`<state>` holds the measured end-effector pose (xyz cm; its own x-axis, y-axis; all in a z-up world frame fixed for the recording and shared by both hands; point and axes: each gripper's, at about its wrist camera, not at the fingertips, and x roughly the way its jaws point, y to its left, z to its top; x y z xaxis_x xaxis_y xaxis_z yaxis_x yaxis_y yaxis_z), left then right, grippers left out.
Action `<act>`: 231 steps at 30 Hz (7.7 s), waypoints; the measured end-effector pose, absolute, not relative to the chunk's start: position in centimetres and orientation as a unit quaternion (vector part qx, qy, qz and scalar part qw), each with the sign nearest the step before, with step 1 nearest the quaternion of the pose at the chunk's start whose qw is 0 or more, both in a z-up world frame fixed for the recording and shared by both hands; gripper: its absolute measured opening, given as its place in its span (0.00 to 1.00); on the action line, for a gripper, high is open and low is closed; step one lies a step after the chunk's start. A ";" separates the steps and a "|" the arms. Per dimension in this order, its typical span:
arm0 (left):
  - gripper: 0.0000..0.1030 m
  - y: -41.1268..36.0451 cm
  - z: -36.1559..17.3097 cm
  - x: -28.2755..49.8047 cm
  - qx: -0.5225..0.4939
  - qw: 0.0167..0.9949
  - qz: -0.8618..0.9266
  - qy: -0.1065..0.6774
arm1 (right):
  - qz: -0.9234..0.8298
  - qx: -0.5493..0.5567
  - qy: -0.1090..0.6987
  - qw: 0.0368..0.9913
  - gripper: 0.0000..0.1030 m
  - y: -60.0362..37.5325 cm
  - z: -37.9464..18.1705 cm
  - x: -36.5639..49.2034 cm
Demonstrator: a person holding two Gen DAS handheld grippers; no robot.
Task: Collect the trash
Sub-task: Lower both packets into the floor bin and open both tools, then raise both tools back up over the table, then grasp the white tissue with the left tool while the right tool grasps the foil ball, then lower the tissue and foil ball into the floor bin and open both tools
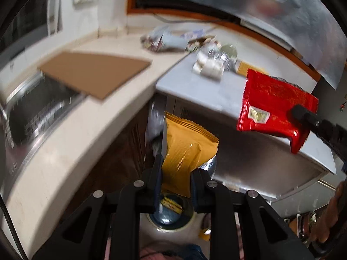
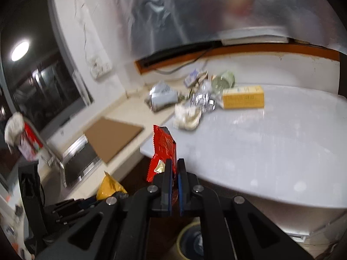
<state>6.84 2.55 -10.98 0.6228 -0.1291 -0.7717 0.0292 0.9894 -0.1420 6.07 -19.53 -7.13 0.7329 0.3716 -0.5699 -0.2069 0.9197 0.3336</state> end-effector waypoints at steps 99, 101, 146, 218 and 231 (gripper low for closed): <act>0.85 0.6 -17.2 11.4 -0.043 0.860 -0.145 0.487 | 0.210 0.050 0.487 0.847 0.33 -17.9 -19.6 8.0; 0.89 0.4 -14.8 12.2 -0.044 0.866 -0.152 0.475 | 0.211 0.053 0.469 0.856 0.32 -18.5 -17.5 8.2; 0.99 -8.4 -13.8 39.8 0.013 0.825 -0.116 0.554 | 0.180 0.126 0.398 0.891 0.34 -25.6 -7.1 28.3; 0.52 3.5 -3.4 23.9 -0.060 0.902 -0.067 0.423 | 0.190 0.207 0.355 0.892 0.27 -20.2 -5.2 22.5; 0.52 3.2 -8.7 13.0 -0.079 0.895 -0.064 0.435 | 0.242 0.111 0.352 0.897 0.27 -17.0 -6.5 10.8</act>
<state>13.04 3.20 -8.71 0.6132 -0.1832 -0.7684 0.0458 0.9793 -0.1970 10.76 -17.03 -6.46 0.6344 0.5126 -0.5786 -0.3563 0.8582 0.3697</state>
